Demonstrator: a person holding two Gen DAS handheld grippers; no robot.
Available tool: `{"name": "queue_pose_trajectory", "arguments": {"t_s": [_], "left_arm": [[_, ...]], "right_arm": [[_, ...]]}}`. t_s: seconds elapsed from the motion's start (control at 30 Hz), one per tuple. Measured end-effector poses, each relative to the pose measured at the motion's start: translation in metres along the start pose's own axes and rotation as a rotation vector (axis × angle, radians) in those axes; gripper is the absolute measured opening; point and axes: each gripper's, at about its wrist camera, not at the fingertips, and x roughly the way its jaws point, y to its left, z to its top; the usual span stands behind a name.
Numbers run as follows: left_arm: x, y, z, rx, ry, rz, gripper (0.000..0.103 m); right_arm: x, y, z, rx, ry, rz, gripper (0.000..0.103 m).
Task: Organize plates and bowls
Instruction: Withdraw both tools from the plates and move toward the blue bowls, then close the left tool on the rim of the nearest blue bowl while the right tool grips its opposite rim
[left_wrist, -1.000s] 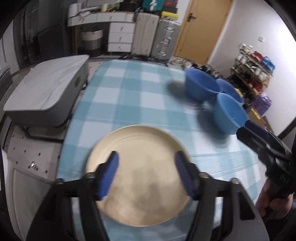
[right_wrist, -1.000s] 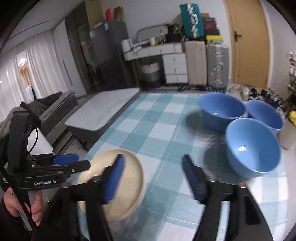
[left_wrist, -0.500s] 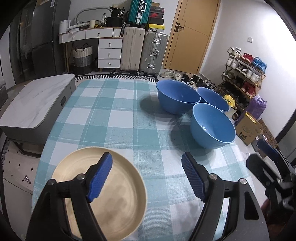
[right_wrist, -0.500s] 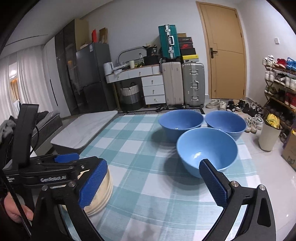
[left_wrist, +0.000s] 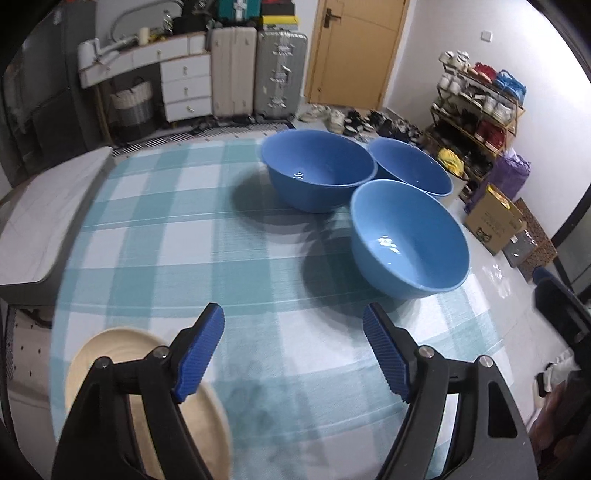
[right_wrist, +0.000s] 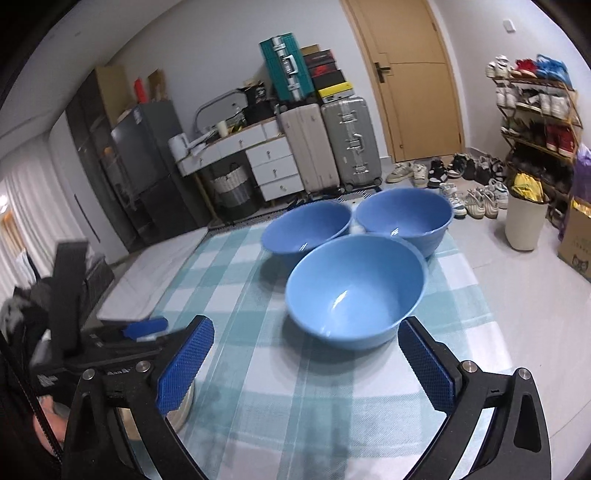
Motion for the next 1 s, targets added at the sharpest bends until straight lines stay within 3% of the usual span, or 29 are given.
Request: {"name": "queue_pose_trajectory", "arguments": {"t_s": [0.3, 0.5, 0.83, 0.93, 1.0], "left_arm": [[0.05, -0.033, 0.039, -0.009, 0.126, -0.057, 0.078], [0.079, -0.043, 0.059, -0.028, 0.188, -0.069, 0.078], [0.109, -0.058, 0.064, 0.016, 0.249, -0.051, 0.078], [0.115, -0.061, 0.065, 0.03, 0.257, -0.047, 0.078], [0.117, -0.065, 0.066, 0.045, 0.259, -0.045, 0.078]], "right_arm": [[0.006, -0.035, 0.062, 0.008, 0.018, -0.042, 0.102], [0.044, -0.071, 0.093, 0.032, 0.121, -0.071, 0.102], [0.123, -0.119, 0.078, 0.038, 0.329, -0.114, 0.101], [0.134, -0.121, 0.07, 0.018, 0.358, -0.117, 0.096], [0.141, -0.122, 0.066, 0.016, 0.376, -0.118, 0.086]]}}
